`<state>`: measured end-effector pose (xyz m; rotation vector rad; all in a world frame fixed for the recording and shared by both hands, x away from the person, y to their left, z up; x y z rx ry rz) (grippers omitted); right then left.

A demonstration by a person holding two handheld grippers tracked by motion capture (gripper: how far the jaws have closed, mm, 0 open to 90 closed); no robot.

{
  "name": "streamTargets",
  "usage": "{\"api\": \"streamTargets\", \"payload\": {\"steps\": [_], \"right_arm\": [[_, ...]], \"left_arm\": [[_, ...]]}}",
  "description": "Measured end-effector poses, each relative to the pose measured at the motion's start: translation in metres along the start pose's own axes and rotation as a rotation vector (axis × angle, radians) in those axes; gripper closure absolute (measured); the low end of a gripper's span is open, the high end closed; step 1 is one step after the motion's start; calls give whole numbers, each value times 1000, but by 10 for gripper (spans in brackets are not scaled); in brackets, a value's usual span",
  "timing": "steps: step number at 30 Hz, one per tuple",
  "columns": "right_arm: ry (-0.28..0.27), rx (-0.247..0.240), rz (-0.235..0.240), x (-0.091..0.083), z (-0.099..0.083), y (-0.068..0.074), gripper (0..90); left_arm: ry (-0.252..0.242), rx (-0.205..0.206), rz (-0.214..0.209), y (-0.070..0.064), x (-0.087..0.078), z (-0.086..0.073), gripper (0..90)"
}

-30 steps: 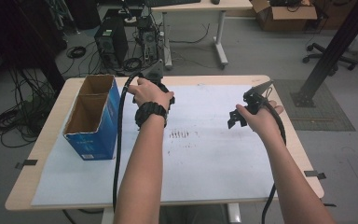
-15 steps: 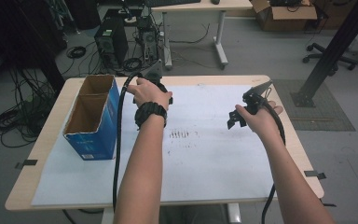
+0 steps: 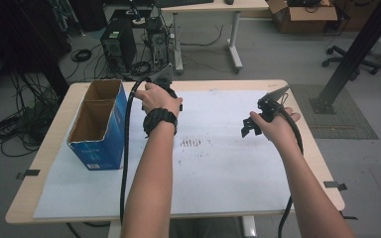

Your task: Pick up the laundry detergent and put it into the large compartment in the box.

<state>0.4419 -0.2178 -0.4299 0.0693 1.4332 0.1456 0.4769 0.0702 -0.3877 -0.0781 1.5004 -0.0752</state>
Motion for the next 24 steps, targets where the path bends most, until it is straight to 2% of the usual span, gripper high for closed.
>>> {"api": "streamTargets", "payload": {"steps": [10,24], "right_arm": [[-1,0,1,0,-1,-2,46],[-8,1,0,-3,-1,-4,46]], "left_arm": [[3,-9,10,1,-1,0,367],[12,-6,1,1,-3,-1,371]]}}
Point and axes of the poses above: each handheld gripper's, and its own axes: x roughly forward along the jaws, z roughly out of its top, y roughly to its left, the point moved 10 cm from there along x, roughly forward along the jaws, and after that the axes turned 7 degrees about -z, right-handed, at the moved point
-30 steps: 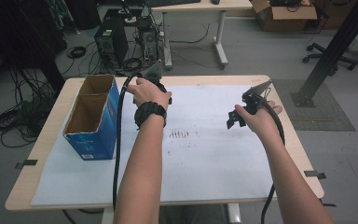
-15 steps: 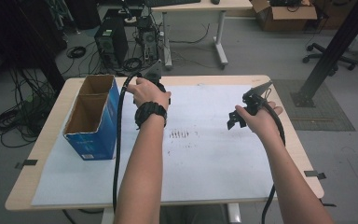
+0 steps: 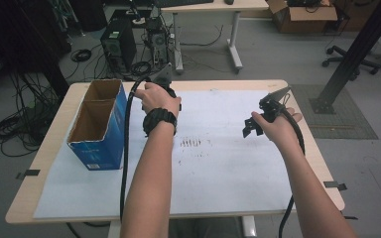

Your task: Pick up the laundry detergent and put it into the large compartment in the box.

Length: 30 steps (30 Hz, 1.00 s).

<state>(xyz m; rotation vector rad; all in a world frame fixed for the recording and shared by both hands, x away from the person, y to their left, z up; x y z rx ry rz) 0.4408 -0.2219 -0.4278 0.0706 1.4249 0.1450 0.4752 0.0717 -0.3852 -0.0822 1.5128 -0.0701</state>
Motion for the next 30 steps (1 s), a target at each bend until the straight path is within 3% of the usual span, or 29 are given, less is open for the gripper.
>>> {"api": "streamTargets", "payload": {"steps": [16,22,30], "right_arm": [[-10,-16,2,-8,-1,10,45],[-11,-6,0,-13,0,11,44],[-15,-8,2,-14,2,15,44]], "left_arm": [[8,36,-15,1,-38,-5,372],[-5,71,-7,1,-68,-3,372],[-21,89,-27,1,-93,0,372]]}}
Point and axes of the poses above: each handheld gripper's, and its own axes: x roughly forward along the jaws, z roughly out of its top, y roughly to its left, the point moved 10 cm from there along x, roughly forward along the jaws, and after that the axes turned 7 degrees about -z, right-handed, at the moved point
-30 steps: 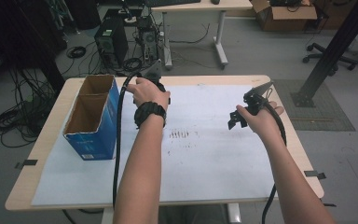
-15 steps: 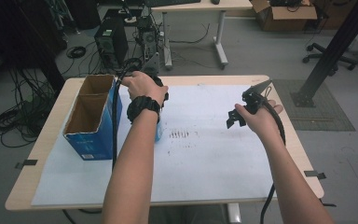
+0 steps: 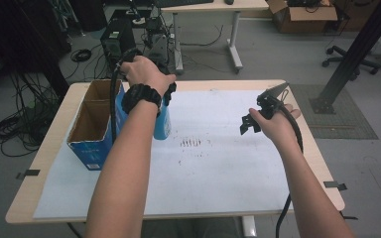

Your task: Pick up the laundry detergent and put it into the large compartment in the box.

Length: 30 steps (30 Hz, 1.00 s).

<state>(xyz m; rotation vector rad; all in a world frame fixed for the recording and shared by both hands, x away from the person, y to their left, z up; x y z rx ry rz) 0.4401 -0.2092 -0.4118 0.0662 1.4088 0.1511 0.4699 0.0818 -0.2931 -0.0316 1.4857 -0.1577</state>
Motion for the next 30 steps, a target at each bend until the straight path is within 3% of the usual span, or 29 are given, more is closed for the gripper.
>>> {"api": "streamTargets", "payload": {"steps": [15,30], "right_arm": [[-10,-2,-2,-6,7,6,44],[-14,2,-6,-9,10,10,43]], "left_arm": [[-32,33,11,12,-53,6,373],[-71,6,4,46,-95,5,372]]}}
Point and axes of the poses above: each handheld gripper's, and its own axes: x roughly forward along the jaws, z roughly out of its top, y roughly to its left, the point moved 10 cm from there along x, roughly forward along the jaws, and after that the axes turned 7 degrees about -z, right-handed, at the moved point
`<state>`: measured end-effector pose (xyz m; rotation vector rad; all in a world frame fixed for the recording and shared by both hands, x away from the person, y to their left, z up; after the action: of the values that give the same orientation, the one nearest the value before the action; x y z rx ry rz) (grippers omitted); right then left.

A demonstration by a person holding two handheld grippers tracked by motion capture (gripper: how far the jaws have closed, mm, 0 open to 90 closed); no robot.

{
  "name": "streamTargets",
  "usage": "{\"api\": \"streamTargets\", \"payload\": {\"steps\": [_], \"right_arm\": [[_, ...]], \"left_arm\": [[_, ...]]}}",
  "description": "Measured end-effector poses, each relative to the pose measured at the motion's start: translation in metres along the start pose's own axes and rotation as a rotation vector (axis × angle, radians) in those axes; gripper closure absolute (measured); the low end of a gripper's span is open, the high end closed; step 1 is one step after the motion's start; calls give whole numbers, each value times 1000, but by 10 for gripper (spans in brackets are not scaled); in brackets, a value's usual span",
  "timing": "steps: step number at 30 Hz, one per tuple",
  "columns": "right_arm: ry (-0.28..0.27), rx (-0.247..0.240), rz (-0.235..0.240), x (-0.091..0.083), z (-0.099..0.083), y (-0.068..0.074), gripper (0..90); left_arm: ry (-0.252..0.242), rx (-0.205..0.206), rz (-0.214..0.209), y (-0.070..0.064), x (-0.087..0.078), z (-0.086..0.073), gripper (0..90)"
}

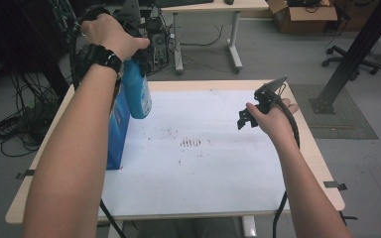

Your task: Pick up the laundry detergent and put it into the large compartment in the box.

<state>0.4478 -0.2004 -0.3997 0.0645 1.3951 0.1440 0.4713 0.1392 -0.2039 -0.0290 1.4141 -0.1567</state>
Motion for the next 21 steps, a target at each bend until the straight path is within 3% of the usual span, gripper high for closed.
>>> {"api": "streamTargets", "payload": {"steps": [5,21], "right_arm": [[2,3,-4,1,0,0,43],[-1,4,-8,-2,1,3,42]], "left_arm": [[-5,-18,10,20,-12,-2,373],[-13,-87,33,71,-28,-16,373]]}}
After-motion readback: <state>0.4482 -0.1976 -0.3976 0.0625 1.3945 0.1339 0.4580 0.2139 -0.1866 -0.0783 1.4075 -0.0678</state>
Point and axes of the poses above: each handheld gripper's, and its own axes: x roughly forward along the jaws, z roughly out of its top, y roughly to its left, the point moved 10 cm from there along x, roughly forward along the jaws, and after that the axes turned 7 degrees about -z, right-handed, at the moved point
